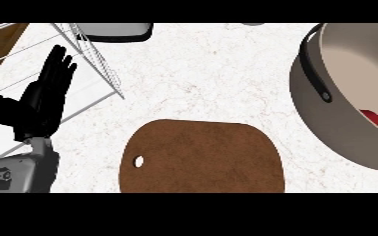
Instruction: Pick the tomato from the cutting board and place it in the pot
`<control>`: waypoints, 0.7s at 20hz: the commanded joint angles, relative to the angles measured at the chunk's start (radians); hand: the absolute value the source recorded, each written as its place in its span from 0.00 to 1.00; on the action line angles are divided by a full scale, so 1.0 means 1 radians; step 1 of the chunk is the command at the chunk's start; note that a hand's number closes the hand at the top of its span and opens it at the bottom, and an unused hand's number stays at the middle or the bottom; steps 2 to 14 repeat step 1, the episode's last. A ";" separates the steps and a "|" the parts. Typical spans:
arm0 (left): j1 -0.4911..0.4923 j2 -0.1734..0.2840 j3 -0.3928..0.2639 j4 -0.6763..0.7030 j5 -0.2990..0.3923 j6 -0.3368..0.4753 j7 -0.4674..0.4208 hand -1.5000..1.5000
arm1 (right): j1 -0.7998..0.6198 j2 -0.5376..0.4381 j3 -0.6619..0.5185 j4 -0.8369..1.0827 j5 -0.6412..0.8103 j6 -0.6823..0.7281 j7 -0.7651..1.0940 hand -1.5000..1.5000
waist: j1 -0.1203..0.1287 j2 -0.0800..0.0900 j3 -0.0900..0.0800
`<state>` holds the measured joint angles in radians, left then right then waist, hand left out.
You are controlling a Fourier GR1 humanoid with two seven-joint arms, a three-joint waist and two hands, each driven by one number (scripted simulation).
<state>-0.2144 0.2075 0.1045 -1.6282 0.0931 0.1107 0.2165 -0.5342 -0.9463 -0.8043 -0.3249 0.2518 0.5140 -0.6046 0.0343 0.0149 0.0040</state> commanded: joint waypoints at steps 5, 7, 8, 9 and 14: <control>-0.003 -0.015 -0.014 -0.021 -0.025 0.026 0.004 0.50 | -0.018 -0.045 -0.003 0.066 -0.004 0.058 -0.044 0.00 | 0.008 0.002 0.004; -0.003 -0.015 -0.014 -0.021 -0.025 0.026 0.004 0.50 | -0.018 -0.045 -0.003 0.066 -0.004 0.058 -0.044 0.00 | 0.008 0.002 0.004; -0.003 -0.015 -0.014 -0.021 -0.025 0.026 0.004 0.50 | -0.018 -0.045 -0.003 0.066 -0.004 0.058 -0.044 0.00 | 0.008 0.002 0.004; -0.003 -0.015 -0.014 -0.021 -0.025 0.026 0.004 0.50 | -0.018 -0.045 -0.003 0.066 -0.004 0.058 -0.044 0.00 | 0.008 0.002 0.004; -0.003 -0.015 -0.014 -0.021 -0.025 0.026 0.004 0.50 | -0.018 -0.045 -0.003 0.066 -0.004 0.058 -0.044 0.00 | 0.008 0.002 0.004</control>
